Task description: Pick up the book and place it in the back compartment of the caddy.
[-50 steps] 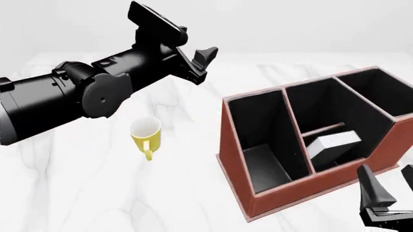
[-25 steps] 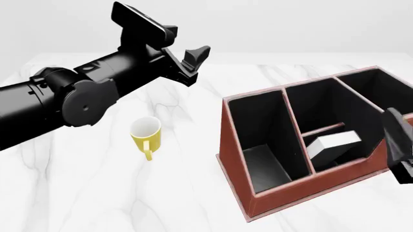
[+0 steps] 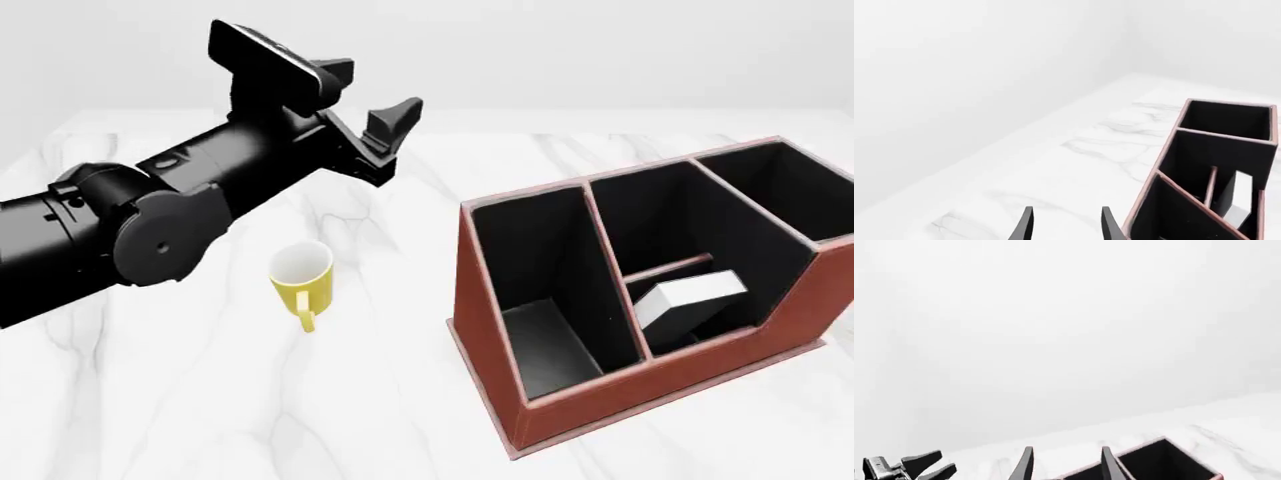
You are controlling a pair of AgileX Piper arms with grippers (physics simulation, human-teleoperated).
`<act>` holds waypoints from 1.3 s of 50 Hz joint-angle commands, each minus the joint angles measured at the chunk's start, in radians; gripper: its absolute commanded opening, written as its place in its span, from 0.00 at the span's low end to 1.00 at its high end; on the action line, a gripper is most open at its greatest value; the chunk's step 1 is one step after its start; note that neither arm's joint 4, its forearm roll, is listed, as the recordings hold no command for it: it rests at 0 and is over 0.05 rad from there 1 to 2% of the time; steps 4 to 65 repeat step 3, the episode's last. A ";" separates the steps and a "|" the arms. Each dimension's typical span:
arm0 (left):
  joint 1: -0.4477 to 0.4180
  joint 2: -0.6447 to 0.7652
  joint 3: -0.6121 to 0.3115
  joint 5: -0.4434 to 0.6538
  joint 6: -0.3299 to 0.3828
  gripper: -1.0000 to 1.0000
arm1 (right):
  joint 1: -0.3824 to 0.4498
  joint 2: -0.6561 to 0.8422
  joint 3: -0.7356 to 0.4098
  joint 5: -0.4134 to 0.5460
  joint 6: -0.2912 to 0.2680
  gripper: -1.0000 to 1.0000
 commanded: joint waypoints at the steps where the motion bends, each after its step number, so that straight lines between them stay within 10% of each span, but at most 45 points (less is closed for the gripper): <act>1: 0.030 -0.030 0.097 -0.084 -0.038 1.00 | -0.448 0.109 0.224 -0.347 0.462 1.00; 3: 0.029 -0.038 0.132 -0.109 -0.040 1.00 | -0.538 0.211 0.286 -0.473 0.541 1.00; 65: 0.029 -0.038 0.132 -0.109 -0.040 1.00 | -0.538 0.211 0.286 -0.473 0.541 1.00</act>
